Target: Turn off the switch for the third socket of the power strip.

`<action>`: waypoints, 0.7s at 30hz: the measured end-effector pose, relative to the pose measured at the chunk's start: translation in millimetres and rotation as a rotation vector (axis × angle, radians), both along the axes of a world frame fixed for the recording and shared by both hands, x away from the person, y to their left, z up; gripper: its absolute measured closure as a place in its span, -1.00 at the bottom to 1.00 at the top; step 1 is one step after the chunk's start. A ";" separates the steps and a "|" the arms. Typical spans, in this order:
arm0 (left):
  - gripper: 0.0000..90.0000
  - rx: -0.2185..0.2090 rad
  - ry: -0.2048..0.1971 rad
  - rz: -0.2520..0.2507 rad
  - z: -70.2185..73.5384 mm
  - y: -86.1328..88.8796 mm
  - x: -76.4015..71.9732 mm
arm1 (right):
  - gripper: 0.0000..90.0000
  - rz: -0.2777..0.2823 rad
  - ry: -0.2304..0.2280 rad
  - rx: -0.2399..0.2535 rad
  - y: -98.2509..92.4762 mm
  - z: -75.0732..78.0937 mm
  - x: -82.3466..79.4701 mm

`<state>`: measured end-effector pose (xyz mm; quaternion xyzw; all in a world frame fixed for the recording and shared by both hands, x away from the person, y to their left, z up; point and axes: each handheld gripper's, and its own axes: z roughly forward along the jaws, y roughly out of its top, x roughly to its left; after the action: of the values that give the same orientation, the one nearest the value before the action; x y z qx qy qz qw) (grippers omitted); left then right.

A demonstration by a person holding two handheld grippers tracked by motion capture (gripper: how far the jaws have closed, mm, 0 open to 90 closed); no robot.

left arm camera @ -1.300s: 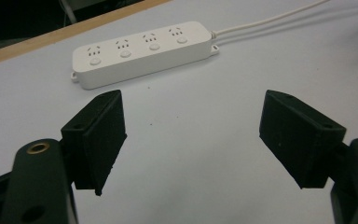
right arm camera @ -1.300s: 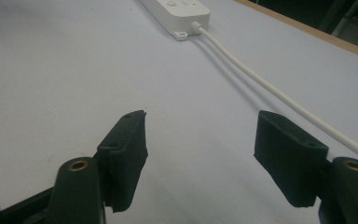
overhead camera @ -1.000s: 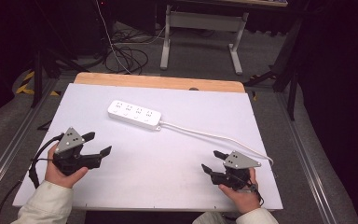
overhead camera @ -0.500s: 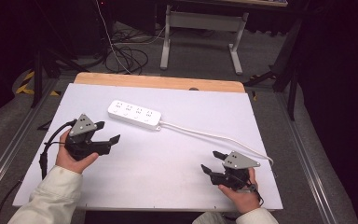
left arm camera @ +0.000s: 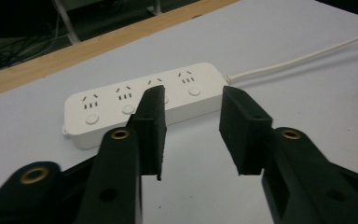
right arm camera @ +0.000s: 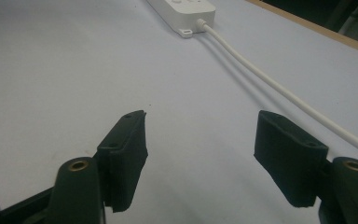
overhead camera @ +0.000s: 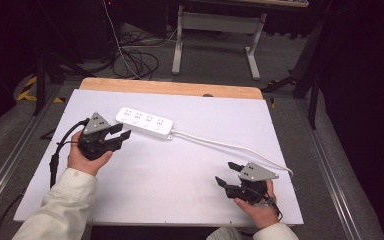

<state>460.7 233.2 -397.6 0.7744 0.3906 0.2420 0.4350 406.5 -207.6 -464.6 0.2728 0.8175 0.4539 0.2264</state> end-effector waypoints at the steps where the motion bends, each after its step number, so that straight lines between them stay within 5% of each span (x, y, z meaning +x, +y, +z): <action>1: 0.52 0.022 -0.002 0.006 -0.1 -1.3 3.6 | -0.23 0.000 0.000 0.001 -0.2 0.0 0.0; 7: 0.99 0.032 0.005 0.032 -1.3 -4.8 15.4 | -0.23 0.000 0.002 0.001 -0.4 -0.2 0.4; 21: 1.00 -0.036 0.081 0.079 -16.3 -6.7 58.7 | -0.24 0.004 0.008 0.004 -0.6 -1.0 0.8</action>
<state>519.3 226.5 -413.9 0.7597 0.4422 0.2204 0.4227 407.3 -208.2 -465.6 0.2735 0.8180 0.4550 0.2215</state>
